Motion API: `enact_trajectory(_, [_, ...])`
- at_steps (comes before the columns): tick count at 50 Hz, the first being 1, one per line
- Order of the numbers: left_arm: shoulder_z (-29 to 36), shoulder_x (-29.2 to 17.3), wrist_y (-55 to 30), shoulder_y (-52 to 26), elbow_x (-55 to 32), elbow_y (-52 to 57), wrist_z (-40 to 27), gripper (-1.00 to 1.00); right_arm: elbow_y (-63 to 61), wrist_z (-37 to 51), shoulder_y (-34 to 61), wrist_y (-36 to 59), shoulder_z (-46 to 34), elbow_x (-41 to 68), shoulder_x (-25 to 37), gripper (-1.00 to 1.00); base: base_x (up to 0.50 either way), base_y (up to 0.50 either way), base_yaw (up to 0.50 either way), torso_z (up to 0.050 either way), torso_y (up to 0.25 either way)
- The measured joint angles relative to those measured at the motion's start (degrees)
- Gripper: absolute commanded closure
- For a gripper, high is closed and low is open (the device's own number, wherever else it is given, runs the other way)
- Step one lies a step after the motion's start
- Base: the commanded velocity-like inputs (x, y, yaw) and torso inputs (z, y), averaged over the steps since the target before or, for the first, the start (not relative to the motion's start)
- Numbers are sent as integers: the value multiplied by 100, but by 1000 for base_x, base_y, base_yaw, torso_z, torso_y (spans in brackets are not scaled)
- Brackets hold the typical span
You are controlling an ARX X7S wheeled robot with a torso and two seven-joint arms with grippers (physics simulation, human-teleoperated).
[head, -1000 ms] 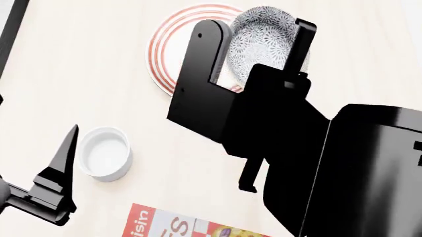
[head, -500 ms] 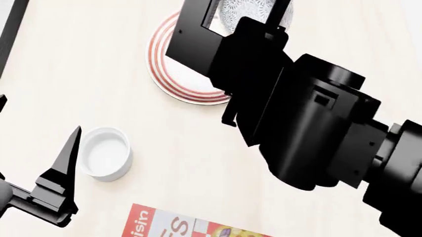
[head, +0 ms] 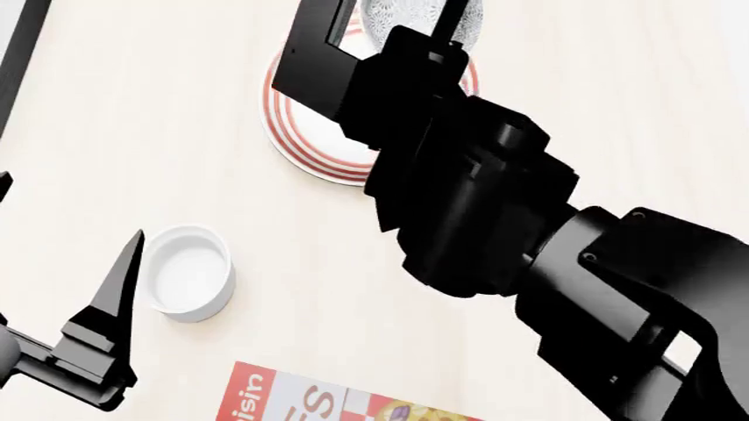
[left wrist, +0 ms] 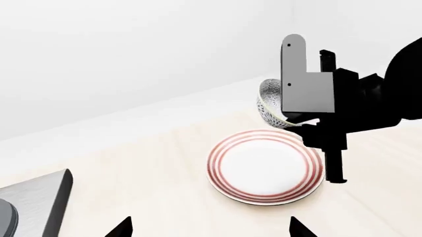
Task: Pick the akita bowl on the cookies box and place it on the plate.
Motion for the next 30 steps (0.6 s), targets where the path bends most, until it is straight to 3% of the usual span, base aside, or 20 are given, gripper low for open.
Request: enact_trajectory(30, [60, -76, 205, 133, 72, 24, 69, -100, 1401, -149, -636, -994, -172, -430, -788, 100, 0, 0, 0, 0, 1])
